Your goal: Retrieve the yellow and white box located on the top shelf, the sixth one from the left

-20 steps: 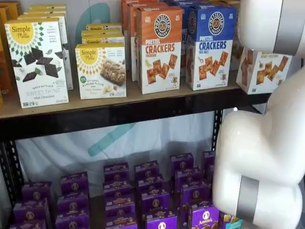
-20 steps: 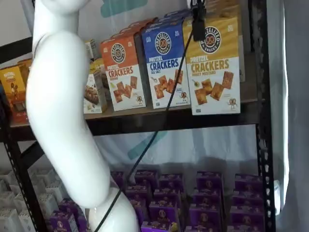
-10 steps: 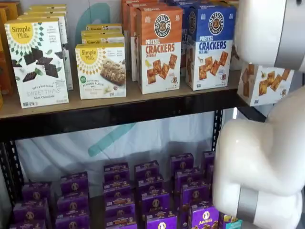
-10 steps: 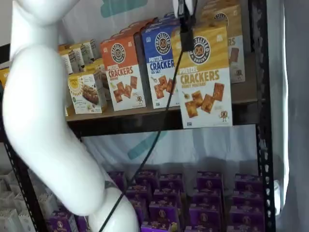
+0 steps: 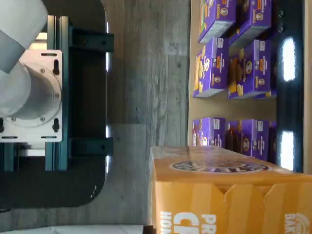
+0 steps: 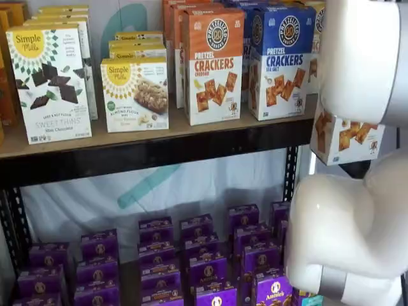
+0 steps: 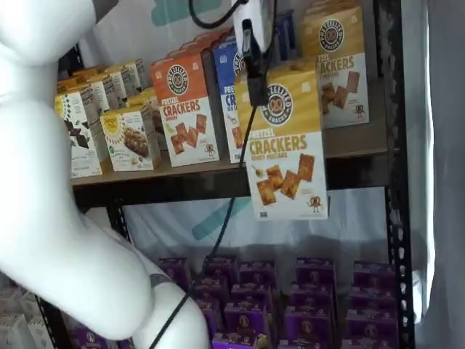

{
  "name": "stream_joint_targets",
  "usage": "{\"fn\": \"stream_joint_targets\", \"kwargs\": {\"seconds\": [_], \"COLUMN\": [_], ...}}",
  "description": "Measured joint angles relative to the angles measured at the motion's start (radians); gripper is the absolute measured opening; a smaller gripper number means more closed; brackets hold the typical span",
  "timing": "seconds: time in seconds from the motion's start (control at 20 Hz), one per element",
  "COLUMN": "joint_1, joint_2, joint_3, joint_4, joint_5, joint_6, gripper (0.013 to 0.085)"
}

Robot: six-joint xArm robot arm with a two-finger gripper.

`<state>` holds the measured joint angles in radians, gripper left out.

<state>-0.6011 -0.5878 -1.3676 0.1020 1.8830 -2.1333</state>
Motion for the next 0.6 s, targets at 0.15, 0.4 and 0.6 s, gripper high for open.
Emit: {"fn": "stream_joint_targets", "kwargs": {"seconds": [0.15, 0.4, 0.6], "joint_1": [0.031, 0.101, 0.156], "joint_2": [-0.029, -0.070, -0.098], "joint_3": [0.037, 0.091, 0.127], "joint_4": [0.001, -0.002, -0.007], "joint_5": [0.001, 0.006, 0.005], "joint_6": [0.031, 0.099, 0.153], "gripper": [0.0650, 0.0650, 0.0650]}}
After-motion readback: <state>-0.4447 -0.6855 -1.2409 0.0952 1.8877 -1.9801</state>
